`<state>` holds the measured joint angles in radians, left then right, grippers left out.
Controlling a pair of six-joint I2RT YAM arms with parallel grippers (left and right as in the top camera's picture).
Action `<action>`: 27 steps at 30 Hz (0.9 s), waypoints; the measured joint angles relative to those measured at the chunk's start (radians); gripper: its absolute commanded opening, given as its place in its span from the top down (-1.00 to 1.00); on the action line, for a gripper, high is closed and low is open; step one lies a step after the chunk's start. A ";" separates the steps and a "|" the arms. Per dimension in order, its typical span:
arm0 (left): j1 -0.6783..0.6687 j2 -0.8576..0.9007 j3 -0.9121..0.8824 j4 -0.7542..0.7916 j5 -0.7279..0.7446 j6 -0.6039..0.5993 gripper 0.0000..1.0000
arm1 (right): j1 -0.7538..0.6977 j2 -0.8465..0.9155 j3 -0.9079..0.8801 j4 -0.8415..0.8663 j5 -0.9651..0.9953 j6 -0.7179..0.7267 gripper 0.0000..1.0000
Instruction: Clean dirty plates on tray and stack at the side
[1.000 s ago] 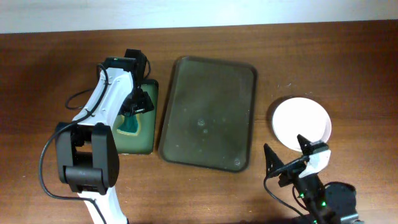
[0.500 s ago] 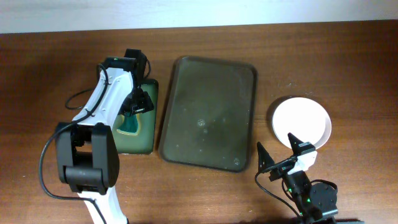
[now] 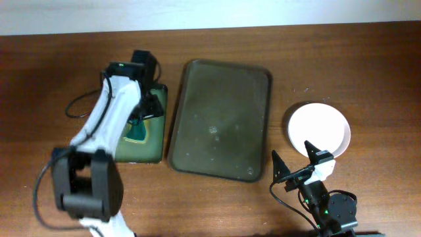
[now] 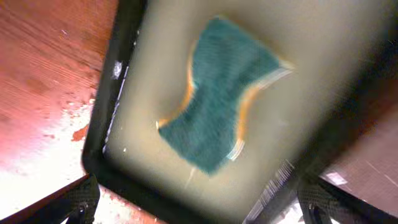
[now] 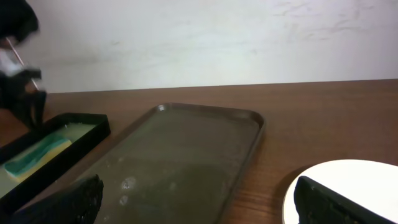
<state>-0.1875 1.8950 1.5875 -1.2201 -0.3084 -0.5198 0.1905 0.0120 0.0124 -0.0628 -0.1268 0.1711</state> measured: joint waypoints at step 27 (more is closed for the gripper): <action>0.147 -1.882 -1.573 1.158 0.046 0.116 -0.99 | 0.000 0.000 0.000 0.000 0.000 0.001 -0.97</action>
<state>-0.0402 0.0132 0.0147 -0.0620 -0.2626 -0.4038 0.1905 0.0120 0.0124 -0.0628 -0.1268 0.1719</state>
